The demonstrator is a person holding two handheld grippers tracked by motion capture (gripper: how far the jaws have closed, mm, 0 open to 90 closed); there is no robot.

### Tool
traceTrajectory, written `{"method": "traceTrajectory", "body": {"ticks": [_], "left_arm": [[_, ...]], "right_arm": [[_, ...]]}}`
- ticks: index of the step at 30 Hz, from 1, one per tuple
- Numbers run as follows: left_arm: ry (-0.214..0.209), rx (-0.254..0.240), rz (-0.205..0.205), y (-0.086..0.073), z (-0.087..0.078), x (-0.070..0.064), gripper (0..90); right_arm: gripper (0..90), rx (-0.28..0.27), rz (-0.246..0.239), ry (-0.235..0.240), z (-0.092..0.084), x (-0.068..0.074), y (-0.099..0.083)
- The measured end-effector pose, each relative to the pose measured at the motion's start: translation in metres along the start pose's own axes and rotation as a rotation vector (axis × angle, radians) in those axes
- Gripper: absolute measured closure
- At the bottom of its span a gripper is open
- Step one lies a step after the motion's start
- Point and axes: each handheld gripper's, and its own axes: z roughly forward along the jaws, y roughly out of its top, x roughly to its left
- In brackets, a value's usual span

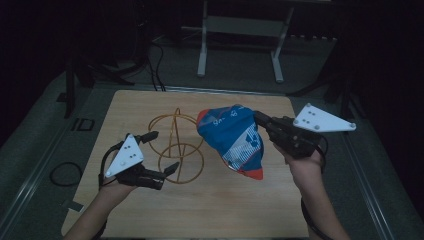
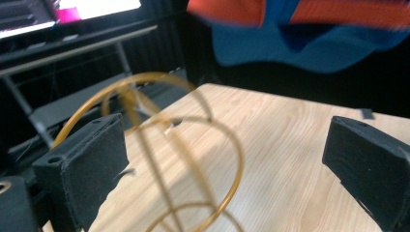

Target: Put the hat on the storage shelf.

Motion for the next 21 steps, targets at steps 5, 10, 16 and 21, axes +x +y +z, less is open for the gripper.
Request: {"method": "traceTrajectory", "body": {"ticks": [5, 10, 16, 21], "left_arm": [[0.095, 0.036, -0.012, -0.028, -0.014, 0.011, 2.5], [0.163, 0.071, -0.037, -0.061, -0.023, 0.017, 2.5], [0.222, 0.076, -0.108, -0.099, -0.031, 0.019, 2.6], [0.269, 0.089, -0.149, -0.126, -0.033, 0.013, 2.5]], "right_arm": [[90.0, -0.001, -0.023, 0.01, 0.021, 0.006, 0.015], [90.0, -0.008, -0.028, 0.023, 0.044, 0.01, 0.028], [90.0, 0.005, -0.037, 0.049, 0.077, 0.019, 0.04], [90.0, 0.037, -0.035, 0.092, 0.115, 0.03, 0.046]]}}
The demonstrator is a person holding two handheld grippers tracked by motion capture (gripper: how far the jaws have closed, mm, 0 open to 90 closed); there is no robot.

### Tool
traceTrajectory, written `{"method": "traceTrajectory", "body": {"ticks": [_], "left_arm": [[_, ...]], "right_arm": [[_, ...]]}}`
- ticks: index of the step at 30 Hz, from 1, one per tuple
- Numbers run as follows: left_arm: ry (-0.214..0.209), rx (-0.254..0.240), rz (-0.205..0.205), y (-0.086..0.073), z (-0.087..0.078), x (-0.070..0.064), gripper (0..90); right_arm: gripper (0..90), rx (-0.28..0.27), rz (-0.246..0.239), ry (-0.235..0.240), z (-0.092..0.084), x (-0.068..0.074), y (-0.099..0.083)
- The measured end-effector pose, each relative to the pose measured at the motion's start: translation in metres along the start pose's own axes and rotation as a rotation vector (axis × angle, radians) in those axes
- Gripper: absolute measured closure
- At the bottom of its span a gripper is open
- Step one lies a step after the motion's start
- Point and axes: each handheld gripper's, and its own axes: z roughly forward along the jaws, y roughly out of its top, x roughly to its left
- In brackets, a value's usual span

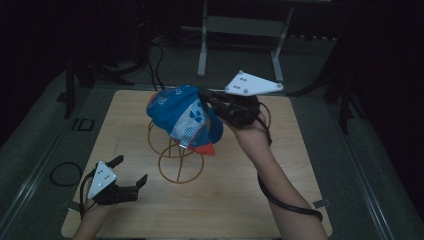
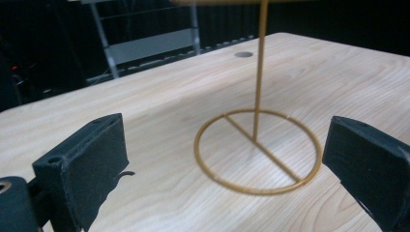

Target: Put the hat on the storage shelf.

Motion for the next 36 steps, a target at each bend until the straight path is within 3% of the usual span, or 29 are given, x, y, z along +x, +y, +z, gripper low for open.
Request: {"method": "traceTrajectory", "body": {"ticks": [3, 10, 13, 23, 36], "left_arm": [[0.031, -0.012, -0.019, -0.01, -0.002, 0.001, 2.5], [0.037, -0.026, -0.055, -0.014, -0.005, 0.008, 2.5], [0.037, -0.019, -0.061, -0.017, -0.004, 0.009, 2.5], [0.028, -0.008, -0.084, -0.024, 0.0, 0.011, 2.5], [0.022, -0.002, -0.09, -0.028, 0.003, 0.011, 2.5]], "right_arm": [[90.0, 0.024, -0.002, 0.035, 0.021, 0.009, 0.001], [90.0, 0.099, -0.037, 0.114, 0.053, 0.029, -0.007], [90.0, 0.121, -0.045, 0.116, 0.06, 0.032, -0.012], [90.0, 0.165, -0.007, 0.146, 0.076, 0.03, -0.029], [90.0, 0.21, 0.019, 0.143, 0.088, 0.029, -0.05]]}}
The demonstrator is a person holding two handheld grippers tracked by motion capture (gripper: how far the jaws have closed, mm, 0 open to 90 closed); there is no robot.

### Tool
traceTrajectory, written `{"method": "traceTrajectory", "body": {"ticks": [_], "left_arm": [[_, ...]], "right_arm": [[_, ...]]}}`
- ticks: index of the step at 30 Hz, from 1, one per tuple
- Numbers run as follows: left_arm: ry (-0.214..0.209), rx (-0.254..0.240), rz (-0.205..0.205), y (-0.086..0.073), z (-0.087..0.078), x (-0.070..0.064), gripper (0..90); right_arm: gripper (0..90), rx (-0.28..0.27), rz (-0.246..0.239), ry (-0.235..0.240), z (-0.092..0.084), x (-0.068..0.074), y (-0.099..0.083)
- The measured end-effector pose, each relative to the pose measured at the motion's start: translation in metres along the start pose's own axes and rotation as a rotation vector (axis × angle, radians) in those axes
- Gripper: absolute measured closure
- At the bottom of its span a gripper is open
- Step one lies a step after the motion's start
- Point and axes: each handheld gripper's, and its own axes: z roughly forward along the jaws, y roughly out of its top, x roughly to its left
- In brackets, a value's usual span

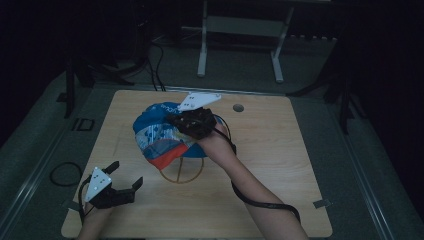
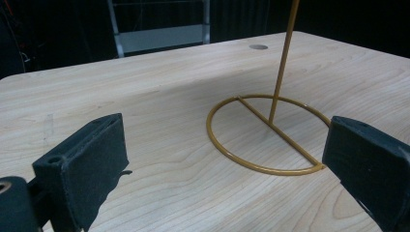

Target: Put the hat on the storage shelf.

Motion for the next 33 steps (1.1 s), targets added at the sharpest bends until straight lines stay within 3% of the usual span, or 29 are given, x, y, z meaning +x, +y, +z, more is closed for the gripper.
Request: {"method": "traceTrajectory", "body": {"ticks": [13, 17, 23, 33], "left_arm": [[-0.011, 0.0, -0.011, -0.002, 0.0, 0.0, 2.5], [-0.011, 0.004, -0.013, -0.002, 0.0, 0.0, 2.5], [-0.014, 0.005, -0.019, -0.003, 0.001, 0.001, 2.6], [-0.017, 0.002, -0.025, -0.004, 0.001, 0.0, 2.5]], "right_arm": [[90.0, -0.029, 0.006, 0.009, -0.015, 0.004, -0.013], [86.6, -0.033, 0.041, 0.03, -0.018, -0.001, -0.019], [81.6, -0.046, 0.074, 0.019, -0.023, -0.007, -0.031], [79.6, -0.029, 0.085, 0.031, -0.022, -0.007, -0.041]]}}
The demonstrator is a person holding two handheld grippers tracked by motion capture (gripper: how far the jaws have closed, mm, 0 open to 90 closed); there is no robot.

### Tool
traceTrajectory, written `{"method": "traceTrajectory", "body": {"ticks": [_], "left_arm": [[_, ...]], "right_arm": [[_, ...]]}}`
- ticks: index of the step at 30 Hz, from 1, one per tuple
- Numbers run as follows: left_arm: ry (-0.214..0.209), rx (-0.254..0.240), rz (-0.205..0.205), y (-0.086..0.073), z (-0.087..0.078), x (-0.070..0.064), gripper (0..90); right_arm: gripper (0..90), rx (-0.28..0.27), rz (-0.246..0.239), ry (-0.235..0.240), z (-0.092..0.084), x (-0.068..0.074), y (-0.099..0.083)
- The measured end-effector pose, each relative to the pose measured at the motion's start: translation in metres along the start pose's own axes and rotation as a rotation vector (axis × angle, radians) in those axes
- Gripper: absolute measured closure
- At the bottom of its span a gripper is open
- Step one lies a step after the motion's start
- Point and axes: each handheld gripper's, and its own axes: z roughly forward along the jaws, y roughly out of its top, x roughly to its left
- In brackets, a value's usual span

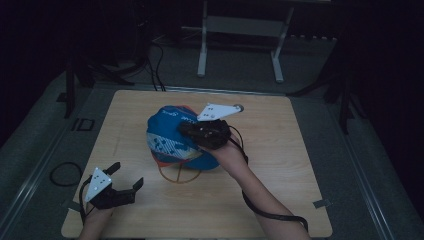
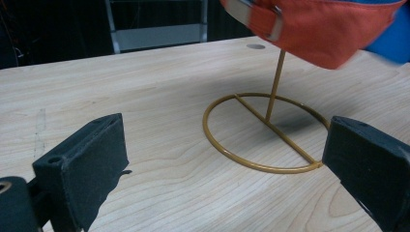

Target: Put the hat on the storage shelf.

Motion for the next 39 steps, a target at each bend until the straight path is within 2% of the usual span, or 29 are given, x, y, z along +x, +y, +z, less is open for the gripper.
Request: {"method": "traceTrajectory", "body": {"ticks": [5, 9, 18, 25, 27, 30, 32, 35, 39], "left_arm": [[-0.002, 0.005, 0.004, -0.001, 0.0, 0.0, 2.6], [-0.005, 0.001, 0.002, -0.001, 0.0, 0.0, 2.5], [-0.008, -0.004, -0.001, -0.001, 0.0, 0.0, 2.6], [-0.016, -0.01, 0.005, -0.002, 0.001, -0.001, 2.5], [-0.015, -0.009, 0.01, -0.002, 0.002, -0.002, 2.5], [-0.018, -0.007, 0.014, -0.002, 0.002, -0.003, 2.5], [-0.025, -0.007, 0.011, -0.003, 0.003, -0.004, 2.5], [-0.028, -0.001, 0.021, -0.003, 0.003, -0.004, 2.5], [-0.032, -0.001, 0.022, -0.003, 0.004, -0.005, 2.5]], "right_arm": [[78.7, -0.001, 0.022, 0.008, -0.001, -0.002, -0.003], [75.4, -0.012, 0.021, 0.017, -0.004, -0.001, -0.003], [47.4, -0.048, 0.01, 0.054, -0.021, 0.003, -0.013], [30.1, -0.028, -0.016, 0.082, -0.03, 0.005, -0.026], [28.6, -0.028, -0.016, 0.083, -0.031, 0.005, -0.028], [16.9, -0.026, -0.02, 0.115, -0.034, 0.005, -0.036], [15.4, -0.022, -0.033, 0.115, -0.035, 0.006, -0.039], [14.0, -0.018, -0.024, 0.135, -0.037, 0.005, -0.047], [14.1, -0.01, -0.031, 0.118, -0.039, 0.004, -0.058]]}}
